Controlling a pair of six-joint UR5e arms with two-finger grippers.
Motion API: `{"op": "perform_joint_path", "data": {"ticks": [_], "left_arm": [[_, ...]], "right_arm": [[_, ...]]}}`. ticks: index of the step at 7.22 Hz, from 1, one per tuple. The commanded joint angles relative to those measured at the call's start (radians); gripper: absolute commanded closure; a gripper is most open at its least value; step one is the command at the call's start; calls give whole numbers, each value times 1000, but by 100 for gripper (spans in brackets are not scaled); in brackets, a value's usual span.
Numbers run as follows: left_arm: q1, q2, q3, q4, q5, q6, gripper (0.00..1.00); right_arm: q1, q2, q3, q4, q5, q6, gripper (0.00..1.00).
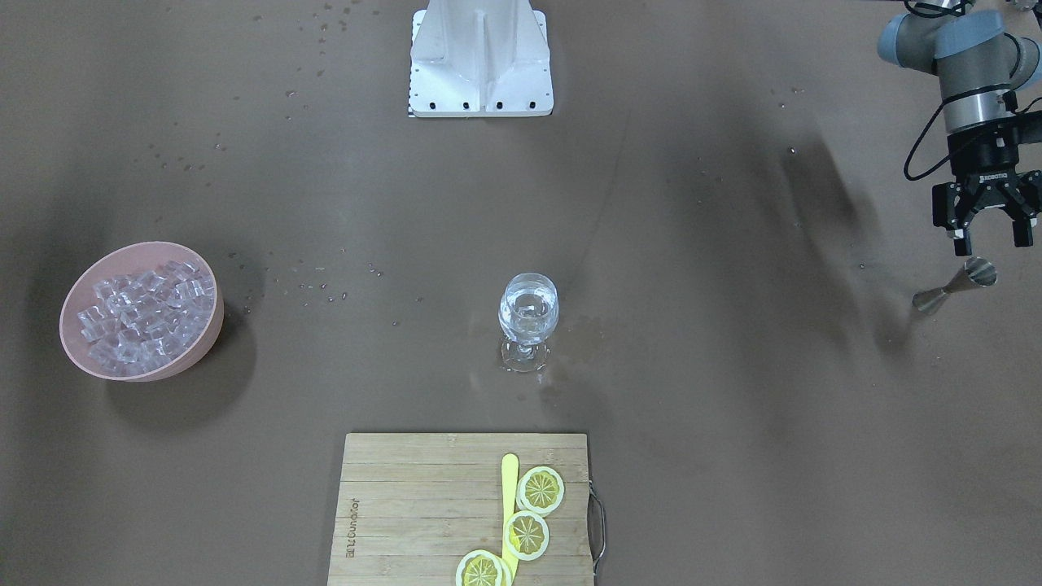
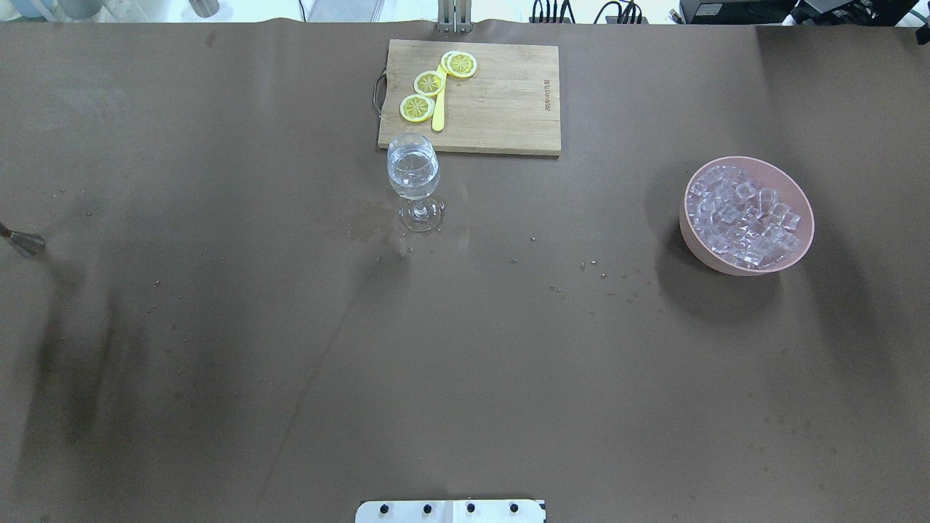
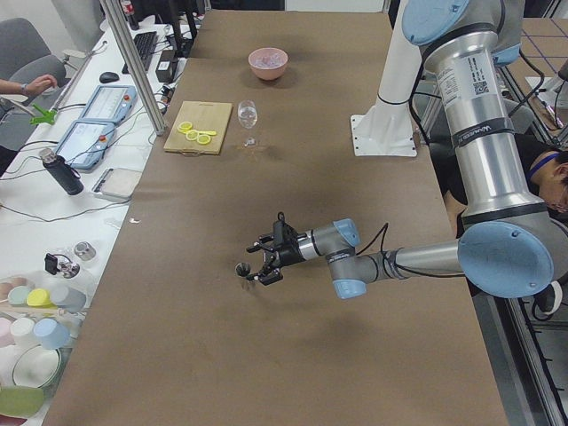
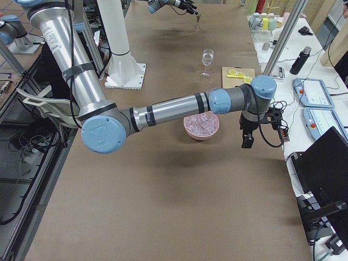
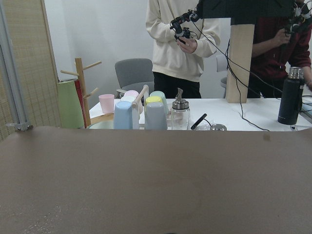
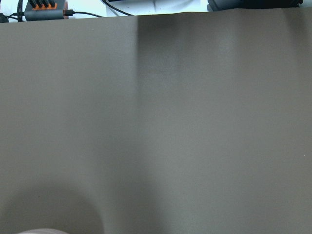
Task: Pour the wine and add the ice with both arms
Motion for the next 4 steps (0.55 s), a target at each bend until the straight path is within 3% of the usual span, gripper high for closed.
{"op": "perform_joint_path", "data": {"ticks": [1, 2, 4], "left_arm": [[-185, -23, -21, 84, -324, 126, 3], [-288, -72, -22, 140, -476, 199, 3], [-472, -157, -95, 381, -670, 336, 3]], "right_arm": [[3, -13, 8, -3, -7, 12, 0], [3, -13, 2, -3, -7, 12, 0], [18, -24, 9, -3, 10, 18, 0]]}}
